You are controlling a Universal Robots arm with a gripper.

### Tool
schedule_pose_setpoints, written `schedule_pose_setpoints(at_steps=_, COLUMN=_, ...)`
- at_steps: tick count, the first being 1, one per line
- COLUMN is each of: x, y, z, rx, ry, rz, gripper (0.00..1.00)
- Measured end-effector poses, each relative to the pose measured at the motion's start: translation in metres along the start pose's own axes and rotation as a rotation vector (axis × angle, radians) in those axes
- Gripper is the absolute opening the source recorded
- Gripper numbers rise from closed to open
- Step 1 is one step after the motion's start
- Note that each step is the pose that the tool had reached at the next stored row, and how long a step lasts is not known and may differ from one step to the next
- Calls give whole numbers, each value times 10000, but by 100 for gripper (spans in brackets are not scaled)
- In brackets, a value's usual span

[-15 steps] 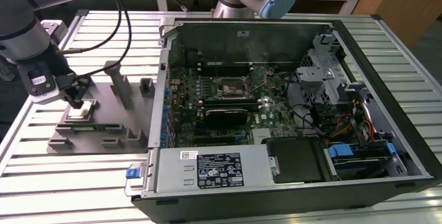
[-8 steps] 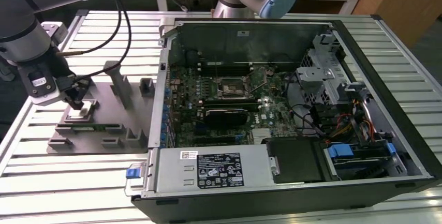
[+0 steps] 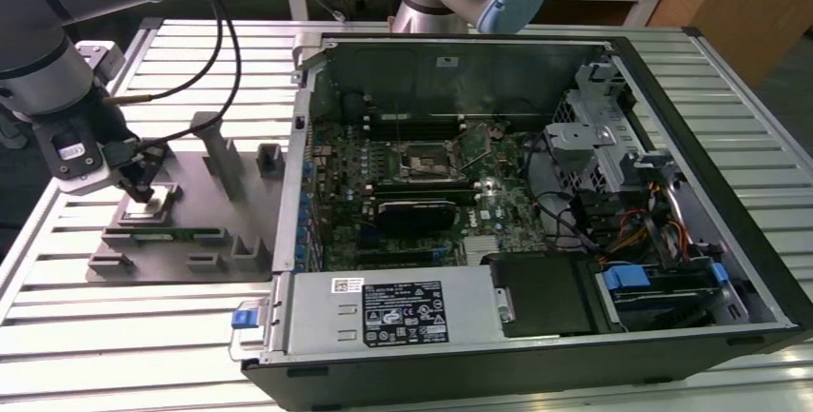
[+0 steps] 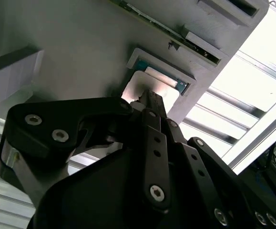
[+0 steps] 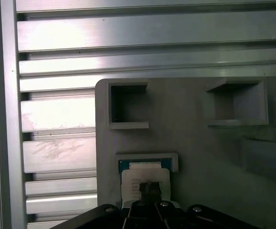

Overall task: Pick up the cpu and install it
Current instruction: 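Pick up the cpu and move it towards the insertion slot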

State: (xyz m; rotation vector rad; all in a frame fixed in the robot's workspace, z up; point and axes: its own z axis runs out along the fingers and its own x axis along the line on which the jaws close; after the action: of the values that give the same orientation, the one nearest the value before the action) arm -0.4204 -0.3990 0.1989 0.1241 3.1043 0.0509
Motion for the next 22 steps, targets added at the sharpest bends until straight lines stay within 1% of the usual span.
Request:
schedule_pose_setpoints(at_steps=1, x=0, y=0, z=0, rx=0, ry=0, rz=0, gripper=11)
schedule_pose_setpoints(at_steps=2, x=0, y=0, z=1, rx=-1, ry=-1, rz=0, gripper=17)
schedule_pose_setpoints(at_steps=3, x=1, y=0, z=1, rx=0, ry=0, rz=0, gripper=17)
schedule_pose_setpoints(at_steps=4, x=1, y=0, z=1, rx=0, ry=0, rz=0, gripper=23)
schedule_pose_setpoints(at_steps=5, x=1, y=0, z=1, rx=0, ry=0, rz=0, gripper=23)
schedule_pose_setpoints(at_steps=7, x=2, y=0, z=2, rx=0, ry=-1, rz=0, gripper=35)
schedule_pose_setpoints(at_steps=8, x=2, y=0, z=2, rx=-1, ry=-1, rz=0, gripper=35)
schedule_pose_setpoints(at_steps=10, x=2, y=0, z=2, rx=0, ry=0, rz=0, gripper=47)
schedule_pose_setpoints(at_steps=11, x=3, y=0, z=2, rx=0, ry=0, rz=0, gripper=47)
schedule_pose_setpoints(at_steps=13, x=3, y=0, z=3, rx=0, ry=0, rz=0, gripper=58)
schedule_pose_setpoints(at_steps=14, x=3, y=0, z=3, rx=-1, ry=-1, rz=0, gripper=58)
schedule_pose_setpoints(at_steps=16, x=4, y=-1, z=3, rx=0, ry=0, rz=0, gripper=71)
schedule_pose_setpoints(at_steps=18, x=4, y=0, z=3, rx=4, ry=0, rz=0, gripper=71)
schedule_pose_setpoints(at_steps=19, x=5, y=0, z=4, rx=23, ry=-3, rz=0, gripper=71)
schedule_pose_setpoints(at_steps=20, x=5, y=0, z=5, rx=55, ry=-6, rz=-1, gripper=71)
schedule_pose_setpoints(at_steps=22, x=5, y=0, z=7, rx=163, ry=-15, rz=-5, gripper=71)
